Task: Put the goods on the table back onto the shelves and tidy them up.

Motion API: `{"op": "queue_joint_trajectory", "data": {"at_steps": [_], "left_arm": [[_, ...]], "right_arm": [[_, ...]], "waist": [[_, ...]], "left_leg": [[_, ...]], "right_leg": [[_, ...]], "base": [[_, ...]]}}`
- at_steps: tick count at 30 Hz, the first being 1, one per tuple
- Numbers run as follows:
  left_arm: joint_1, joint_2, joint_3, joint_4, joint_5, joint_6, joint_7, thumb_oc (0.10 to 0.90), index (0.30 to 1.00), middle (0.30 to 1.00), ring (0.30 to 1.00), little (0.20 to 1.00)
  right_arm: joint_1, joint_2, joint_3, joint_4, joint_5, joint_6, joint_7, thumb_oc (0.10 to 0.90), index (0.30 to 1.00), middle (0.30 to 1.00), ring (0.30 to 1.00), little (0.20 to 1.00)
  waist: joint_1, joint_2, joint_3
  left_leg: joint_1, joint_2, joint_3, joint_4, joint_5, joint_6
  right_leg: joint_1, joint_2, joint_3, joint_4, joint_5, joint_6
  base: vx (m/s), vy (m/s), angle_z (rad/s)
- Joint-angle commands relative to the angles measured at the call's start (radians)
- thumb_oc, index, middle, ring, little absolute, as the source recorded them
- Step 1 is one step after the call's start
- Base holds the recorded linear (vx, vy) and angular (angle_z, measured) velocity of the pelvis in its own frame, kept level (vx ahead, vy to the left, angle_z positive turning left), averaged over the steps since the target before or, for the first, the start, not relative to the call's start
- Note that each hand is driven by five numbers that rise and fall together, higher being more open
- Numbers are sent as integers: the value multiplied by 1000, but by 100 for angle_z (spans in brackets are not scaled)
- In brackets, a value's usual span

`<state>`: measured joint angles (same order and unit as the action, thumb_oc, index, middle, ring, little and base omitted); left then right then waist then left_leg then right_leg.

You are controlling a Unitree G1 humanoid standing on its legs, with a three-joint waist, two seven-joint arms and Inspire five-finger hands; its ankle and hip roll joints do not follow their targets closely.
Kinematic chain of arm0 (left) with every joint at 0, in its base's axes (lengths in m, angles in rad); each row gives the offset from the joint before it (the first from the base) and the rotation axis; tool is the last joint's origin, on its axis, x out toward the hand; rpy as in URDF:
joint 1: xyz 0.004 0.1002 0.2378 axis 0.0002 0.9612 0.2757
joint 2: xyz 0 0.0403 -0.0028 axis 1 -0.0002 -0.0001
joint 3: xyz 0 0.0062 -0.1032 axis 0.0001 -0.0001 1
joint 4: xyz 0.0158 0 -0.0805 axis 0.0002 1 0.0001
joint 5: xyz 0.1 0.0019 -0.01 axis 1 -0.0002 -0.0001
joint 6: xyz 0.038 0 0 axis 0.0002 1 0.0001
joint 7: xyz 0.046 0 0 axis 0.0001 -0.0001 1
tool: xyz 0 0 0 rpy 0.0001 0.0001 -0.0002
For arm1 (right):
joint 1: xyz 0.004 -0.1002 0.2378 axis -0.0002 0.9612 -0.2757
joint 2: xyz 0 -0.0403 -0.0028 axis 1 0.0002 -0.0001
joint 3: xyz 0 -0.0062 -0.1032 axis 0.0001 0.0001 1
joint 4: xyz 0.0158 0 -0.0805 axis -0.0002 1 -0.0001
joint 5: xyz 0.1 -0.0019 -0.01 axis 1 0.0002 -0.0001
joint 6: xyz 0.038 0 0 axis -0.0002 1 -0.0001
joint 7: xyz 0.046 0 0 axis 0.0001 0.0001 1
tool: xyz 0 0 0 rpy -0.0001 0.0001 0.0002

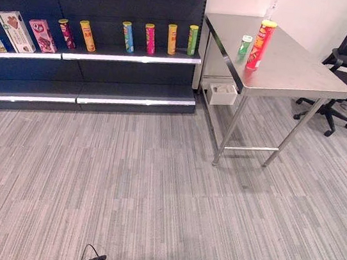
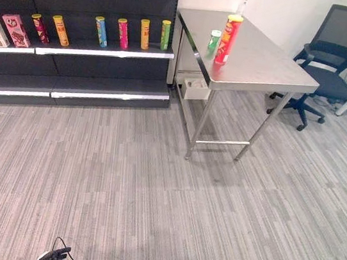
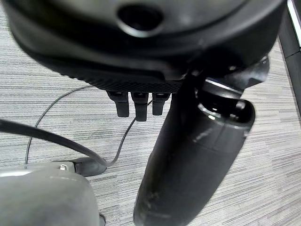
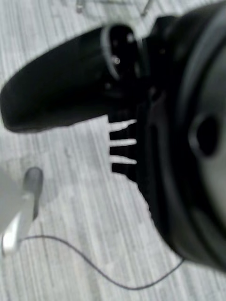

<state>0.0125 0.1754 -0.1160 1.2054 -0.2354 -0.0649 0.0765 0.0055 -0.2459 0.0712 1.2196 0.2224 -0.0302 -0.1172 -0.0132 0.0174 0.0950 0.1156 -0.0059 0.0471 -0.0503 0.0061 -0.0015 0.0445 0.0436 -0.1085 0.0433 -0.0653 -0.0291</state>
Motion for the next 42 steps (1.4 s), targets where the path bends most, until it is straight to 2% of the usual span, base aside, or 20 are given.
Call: {"op": "queue_joint_trajectory", "data": {"at_steps": [1,23,33,39,42], "left_arm": [[-68,17,-5,0,-12,-48,9,800,900,900,900,900],[-73,15,-11,22,16,-45,8,800,900,900,900,900],[-75,22,-3,13,5,-39,15,800,900,900,900,900],[-82,25,0,14,-7,-38,17,800,900,900,900,900],[-86,27,-1,9,-16,-39,16,800,900,900,900,900]], "right_arm": [[-41,-38,16,-13,14,-34,-24,800,900,900,900,900],[-29,-35,15,17,3,-30,-26,800,900,900,900,900],[-33,-38,25,2,3,-22,-23,800,900,900,900,900],[-49,-42,33,-8,8,-24,-23,800,900,900,900,900],[-51,-46,44,-16,12,-28,-21,800,900,900,900,900]], "waist": [[10,-44,3],[5,-44,2],[10,-48,19],[14,-53,41],[20,-60,66]], "left_leg": [[12,39,37,-31,-37,-94],[8,41,34,-37,-33,-94],[-6,46,24,-26,-36,-95],[-43,55,14,30,-53,-100],[-86,67,3,118,-74,-105]], "right_leg": [[76,-90,0,-92,6,204],[72,-85,-3,-96,8,204],[50,-76,4,-79,0,199],[16,-69,18,-37,-12,188],[1,-57,25,-5,-27,172]], "base": [[0,0,0],[0,0,0],[-3,-43,0],[-9,-88,-1],[8,-127,1]]}}
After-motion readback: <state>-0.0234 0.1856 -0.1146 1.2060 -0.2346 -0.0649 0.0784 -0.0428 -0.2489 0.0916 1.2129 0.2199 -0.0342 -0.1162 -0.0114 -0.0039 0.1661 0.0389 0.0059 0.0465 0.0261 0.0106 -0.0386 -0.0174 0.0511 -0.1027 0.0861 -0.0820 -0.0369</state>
